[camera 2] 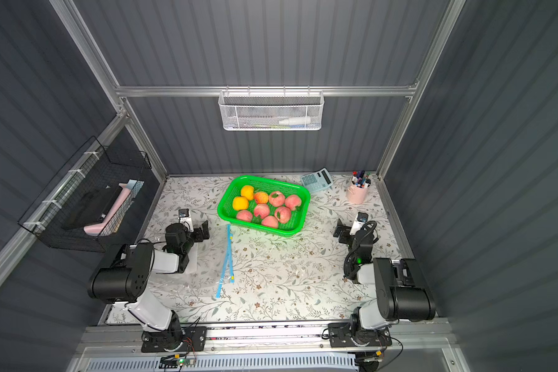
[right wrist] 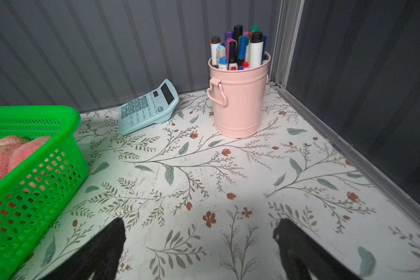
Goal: Place the peach in a zip-top bag and seal the zipper
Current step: Adjust the basket at the center of the board.
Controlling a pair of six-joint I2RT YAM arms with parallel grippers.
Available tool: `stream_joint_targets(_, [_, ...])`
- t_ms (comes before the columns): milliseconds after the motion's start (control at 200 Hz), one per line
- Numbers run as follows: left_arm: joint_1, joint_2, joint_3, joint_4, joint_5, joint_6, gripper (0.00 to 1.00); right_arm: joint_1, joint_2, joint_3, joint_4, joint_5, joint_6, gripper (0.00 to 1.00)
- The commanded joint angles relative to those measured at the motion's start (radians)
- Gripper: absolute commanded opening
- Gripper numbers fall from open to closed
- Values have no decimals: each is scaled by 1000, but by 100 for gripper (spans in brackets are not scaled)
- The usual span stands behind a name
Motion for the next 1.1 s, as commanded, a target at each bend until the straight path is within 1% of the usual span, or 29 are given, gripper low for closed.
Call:
stream_joint_targets(0, [5,12,22,17,3,9,100,3,5,11,36,3,-3,99])
stream_joint_targets(645, [9,11,24,14,12,9,100,3,1,8,39,2,-4,99])
stream_joint_targets(685, [9,9,22,17,2,6,100,3,0,7,43,1,-5,99])
stream_joint_targets(735, [9,1,30,-1,-44,-5,100,3,-1,5,53,2,-13,99])
stream_joint_targets(775, [9,-17,50,-44,-62,-15,100,3,-7,14,56,5,-32,99])
stream_joint_targets(810, [7,-40,84,-118,-87,-19,100,3,-22,27,43,12,-44,99])
stream_joint_targets(851, [6,-74,130,-237,-101,-31,100,5,-52,48,-7,21,-44,99])
stream_joint_targets(906, [7,-112,175,-355,-114,-51,100,7,-110,91,-161,52,-21,99])
stream_joint_targets(956, [6,-146,198,-419,-121,-76,100,12,-160,142,-316,120,52,99])
stream_joint_targets(1011, [6,-184,221,-497,-121,-118,100,13,-193,183,-427,184,124,99])
stream_joint_targets(1096, [3,-229,261,-622,-96,-186,100,13,-234,241,-595,192,213,99])
